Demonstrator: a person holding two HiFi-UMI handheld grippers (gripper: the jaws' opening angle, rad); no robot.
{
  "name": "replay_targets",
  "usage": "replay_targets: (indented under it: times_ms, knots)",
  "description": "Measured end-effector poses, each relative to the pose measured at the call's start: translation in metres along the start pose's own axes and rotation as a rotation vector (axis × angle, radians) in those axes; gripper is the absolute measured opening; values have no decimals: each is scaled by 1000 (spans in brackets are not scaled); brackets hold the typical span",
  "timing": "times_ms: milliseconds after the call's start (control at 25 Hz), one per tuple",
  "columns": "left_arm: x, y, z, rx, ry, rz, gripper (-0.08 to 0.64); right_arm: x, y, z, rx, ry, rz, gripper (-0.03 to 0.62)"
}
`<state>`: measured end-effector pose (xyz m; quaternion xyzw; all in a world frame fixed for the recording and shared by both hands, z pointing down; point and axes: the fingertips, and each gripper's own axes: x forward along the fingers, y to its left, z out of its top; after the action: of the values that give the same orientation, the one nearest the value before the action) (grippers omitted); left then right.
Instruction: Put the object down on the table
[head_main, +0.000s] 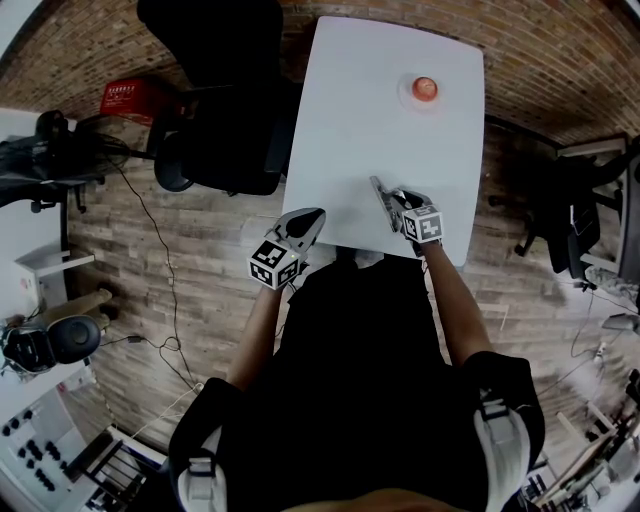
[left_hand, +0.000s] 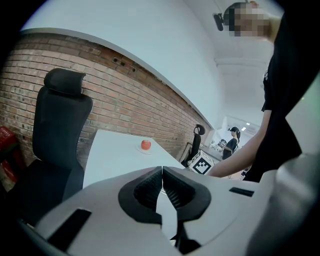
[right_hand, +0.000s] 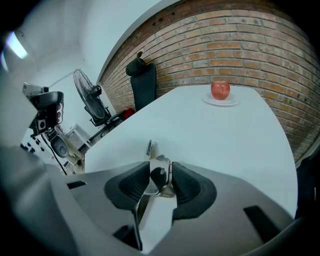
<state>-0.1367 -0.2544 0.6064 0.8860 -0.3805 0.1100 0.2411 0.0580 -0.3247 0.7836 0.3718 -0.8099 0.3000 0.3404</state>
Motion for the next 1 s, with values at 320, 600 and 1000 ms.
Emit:
replay_targets:
  times_ms: [320,600,1000]
  knots:
    - [8,-2,1,9,7,-35,21,-15,-7,6,36,-79,-2,133]
    - [22,-4,8,32,12,-87,21,-44,-8,12,33,-144,-44,94]
    - [42,-13,13,67,25,-170,21,-79,18,22,-66,-178,11,-3]
